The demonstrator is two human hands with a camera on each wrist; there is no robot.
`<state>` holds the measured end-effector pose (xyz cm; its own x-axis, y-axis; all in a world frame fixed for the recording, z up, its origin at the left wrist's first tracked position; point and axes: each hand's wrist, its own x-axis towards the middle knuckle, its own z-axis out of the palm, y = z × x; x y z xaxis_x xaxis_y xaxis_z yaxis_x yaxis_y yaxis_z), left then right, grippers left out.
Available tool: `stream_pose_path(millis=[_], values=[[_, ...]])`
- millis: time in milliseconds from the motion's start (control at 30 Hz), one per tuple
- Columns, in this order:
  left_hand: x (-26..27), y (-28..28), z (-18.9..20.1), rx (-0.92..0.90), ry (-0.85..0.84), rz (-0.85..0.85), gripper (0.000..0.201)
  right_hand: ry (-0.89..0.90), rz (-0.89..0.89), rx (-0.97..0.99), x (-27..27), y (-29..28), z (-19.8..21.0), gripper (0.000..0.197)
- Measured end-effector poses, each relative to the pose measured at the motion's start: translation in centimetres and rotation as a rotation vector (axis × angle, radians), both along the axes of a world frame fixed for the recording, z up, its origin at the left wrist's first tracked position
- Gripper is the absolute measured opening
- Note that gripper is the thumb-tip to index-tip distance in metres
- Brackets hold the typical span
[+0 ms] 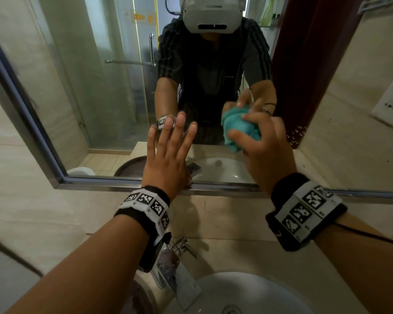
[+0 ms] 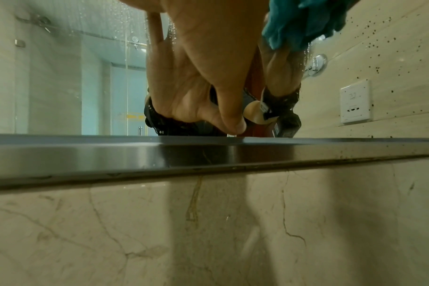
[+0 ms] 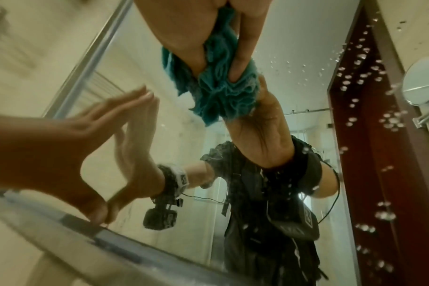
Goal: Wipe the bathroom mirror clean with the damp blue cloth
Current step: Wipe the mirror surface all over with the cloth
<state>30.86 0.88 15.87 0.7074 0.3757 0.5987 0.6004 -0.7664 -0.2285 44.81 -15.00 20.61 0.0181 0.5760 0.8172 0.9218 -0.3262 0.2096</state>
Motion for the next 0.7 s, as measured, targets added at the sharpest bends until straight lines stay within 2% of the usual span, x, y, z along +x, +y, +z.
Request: stream_pose_path(millis=[67,100,167,233,300,367,433,467,567,633,700], values=[[0.0,0.1,0.0,0.003,-0.012,-0.006,0.142,0.019,0.023,0.056,0.1,0.5,-0.5,0.033],[0.0,0.1,-0.1,0.002,-0.021,-0.013,0.141,0.017,0.012,0.006,0.0,0.5,-2.1,0.037],[0.0,0.2,-0.1,0.006,-0.024,-0.013,0.140,-0.018,0.005,-0.220,-0.3,-0.4,-6.0,0.050],[0.0,0.2,-0.2,-0.002,-0.014,-0.009,0.140,0.013,0.035,-0.404,0.0,-1.5,-7.4,0.055],[0.0,0.1,-0.2,-0.007,-0.020,-0.014,0.140,0.046,0.062,-0.338,0.2,-1.4,-5.3,0.045],[0.0,0.1,-0.3,-0.004,-0.034,-0.019,0.140,0.101,0.094,-0.152,0.1,-0.9,-2.1,0.032],[0.0,0.1,-0.2,0.018,-0.035,-0.003,0.140,0.167,0.136,0.002,0.0,-0.4,-0.3,0.029],[0.0,0.2,-0.2,0.025,-0.039,0.003,0.140,0.173,0.141,0.010,-0.1,-0.3,-0.6,0.031],[0.1,0.2,-0.3,0.036,-0.051,0.002,0.140,0.052,0.091,-0.167,0.2,-0.8,-4.9,0.042],[0.1,0.0,-0.2,0.027,-0.033,0.013,0.143,0.047,0.046,-0.334,0.7,-1.9,-7.2,0.053],[0.0,-0.1,-0.2,0.015,-0.022,0.005,0.145,0.052,0.033,-0.307,1.2,-2.6,-6.6,0.055]])
